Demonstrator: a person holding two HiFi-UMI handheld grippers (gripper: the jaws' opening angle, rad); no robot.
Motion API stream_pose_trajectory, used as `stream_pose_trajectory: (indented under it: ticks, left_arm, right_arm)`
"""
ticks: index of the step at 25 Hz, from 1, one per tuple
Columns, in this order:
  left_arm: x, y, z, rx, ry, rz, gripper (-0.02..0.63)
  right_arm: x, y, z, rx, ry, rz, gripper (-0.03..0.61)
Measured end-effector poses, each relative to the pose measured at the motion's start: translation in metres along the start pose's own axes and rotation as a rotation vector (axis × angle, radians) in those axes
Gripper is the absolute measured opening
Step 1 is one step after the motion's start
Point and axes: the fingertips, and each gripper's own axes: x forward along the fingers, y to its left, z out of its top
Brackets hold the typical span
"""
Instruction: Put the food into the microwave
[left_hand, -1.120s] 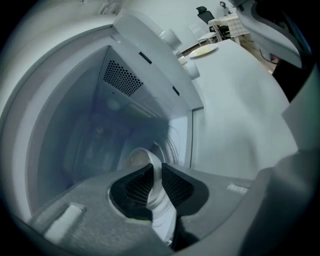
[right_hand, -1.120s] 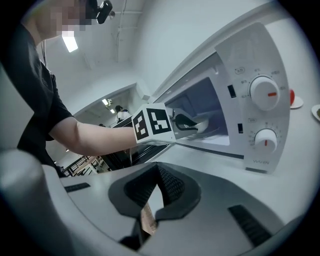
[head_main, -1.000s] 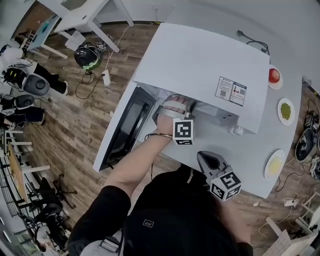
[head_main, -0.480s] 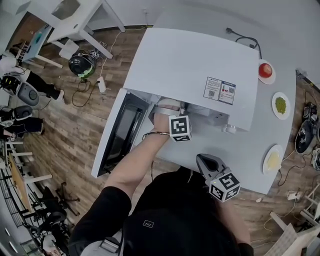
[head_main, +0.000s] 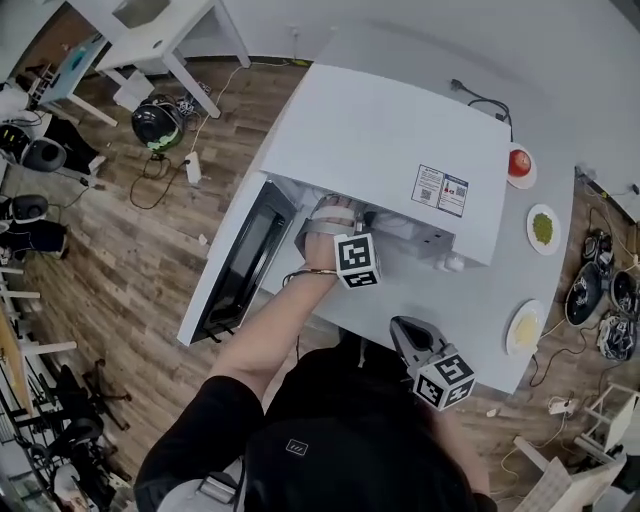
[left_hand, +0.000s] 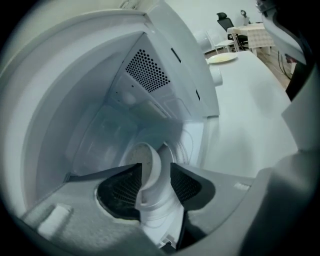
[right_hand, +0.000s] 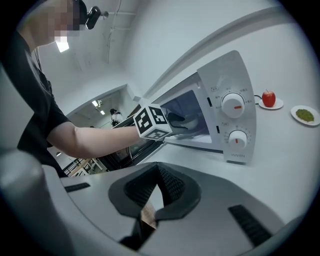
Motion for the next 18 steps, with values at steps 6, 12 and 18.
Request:
stream_pose_trajectory:
  ticks: [6, 12, 18]
  left_arm:
    - [-0.033, -0.022, -0.012, -0.1, -0.022, 0.001, 0.167]
    - [-0.097, -0.029, -0.011, -0.317, -0.104, 0.016, 0.167]
    - [-0.175, -0.048, 0.022, -0.457, -0.196, 0.043, 0.167]
  right_arm:
    - [0.002, 0.015, 0.005, -0.048, 0.016, 0.017, 0.009]
    - [-0.002, 0.035, 0.016, -0.107, 0.005, 0.062, 0.009]
    - [-0.039, 0.051, 0.021, -0.154, -0.043, 0.105, 0.009]
